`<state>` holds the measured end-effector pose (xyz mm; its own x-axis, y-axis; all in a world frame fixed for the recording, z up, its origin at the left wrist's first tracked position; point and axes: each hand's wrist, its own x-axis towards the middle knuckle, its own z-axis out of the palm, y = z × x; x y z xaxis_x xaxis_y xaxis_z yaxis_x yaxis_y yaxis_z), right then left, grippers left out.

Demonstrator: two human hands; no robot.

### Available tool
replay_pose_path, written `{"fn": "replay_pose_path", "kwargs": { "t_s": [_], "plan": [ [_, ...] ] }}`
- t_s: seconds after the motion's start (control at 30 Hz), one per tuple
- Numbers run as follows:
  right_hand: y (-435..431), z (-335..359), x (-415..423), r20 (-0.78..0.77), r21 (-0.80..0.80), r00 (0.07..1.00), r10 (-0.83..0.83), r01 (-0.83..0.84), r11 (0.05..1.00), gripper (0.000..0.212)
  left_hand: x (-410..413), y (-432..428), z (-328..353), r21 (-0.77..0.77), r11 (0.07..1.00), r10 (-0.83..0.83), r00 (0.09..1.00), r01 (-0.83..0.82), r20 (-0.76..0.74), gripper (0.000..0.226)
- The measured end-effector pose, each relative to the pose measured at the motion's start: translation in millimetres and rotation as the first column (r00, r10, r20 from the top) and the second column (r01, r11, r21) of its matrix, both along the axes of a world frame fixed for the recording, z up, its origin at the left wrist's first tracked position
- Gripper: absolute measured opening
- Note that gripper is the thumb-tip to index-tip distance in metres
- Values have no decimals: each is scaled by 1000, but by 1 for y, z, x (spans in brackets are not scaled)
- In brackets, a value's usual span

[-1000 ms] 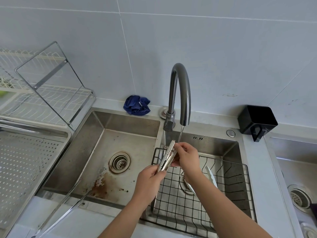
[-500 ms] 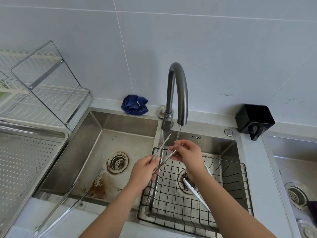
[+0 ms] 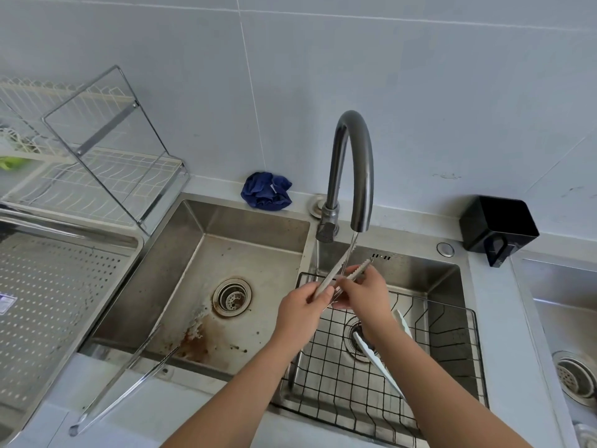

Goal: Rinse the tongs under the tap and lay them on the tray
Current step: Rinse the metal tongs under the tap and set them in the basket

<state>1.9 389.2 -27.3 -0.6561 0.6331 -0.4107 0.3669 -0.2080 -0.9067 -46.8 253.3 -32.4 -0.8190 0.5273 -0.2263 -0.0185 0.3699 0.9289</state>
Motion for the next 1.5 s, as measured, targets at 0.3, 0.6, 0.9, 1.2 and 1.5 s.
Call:
{"fn": "replay_pose_path", "kwargs": {
  "t_s": [0.3, 0.6, 0.9, 1.2, 1.5],
  "plan": [
    [7, 10, -2, -129, -54, 992, -8, 1, 999, 11, -9, -4, 8, 99, 994, 20, 973, -43, 230, 18],
    [7, 21, -1, -271, -382, 959, -84, -28, 924, 11, -12, -13, 7, 122, 986, 66, 945, -110, 321, 21],
    [3, 22, 1, -436, -649, 889, -139, -204, 733, 18, -9, -15, 6, 161, 970, 100, 900, -184, 425, 29],
    [1, 22, -6, -340, -589, 932, -123, -109, 801, 44, 5, -13, 1, 157, 968, 99, 870, -197, 483, 29],
    [-1, 29, -2, -420, -534, 902, -100, -156, 831, 37, 3, -13, 3, 156, 968, 92, 859, -196, 504, 30]
  ]
}}
